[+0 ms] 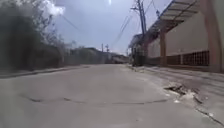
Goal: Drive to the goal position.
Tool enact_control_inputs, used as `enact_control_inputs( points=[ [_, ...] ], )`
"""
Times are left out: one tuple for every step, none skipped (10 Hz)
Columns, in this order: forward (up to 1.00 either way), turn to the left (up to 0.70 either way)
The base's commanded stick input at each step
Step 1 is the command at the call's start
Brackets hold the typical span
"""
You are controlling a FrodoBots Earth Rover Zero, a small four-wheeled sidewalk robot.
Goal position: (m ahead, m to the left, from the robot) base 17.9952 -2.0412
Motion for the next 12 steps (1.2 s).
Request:
enact_control_inputs(
  points=[
    [0.7,0.0],
    [0.7,0.0],
    [0.7,0.0],
    [0.7,0.0],
    [0.7,0.0],
    [0.7,0.0],
    [0.7,0.0],
    [0.7,0.0],
    [0.7,0.0],
    [0.7,-0.08],
    [0.7,-0.19],
    [0.7,-0.3]
  ],
)
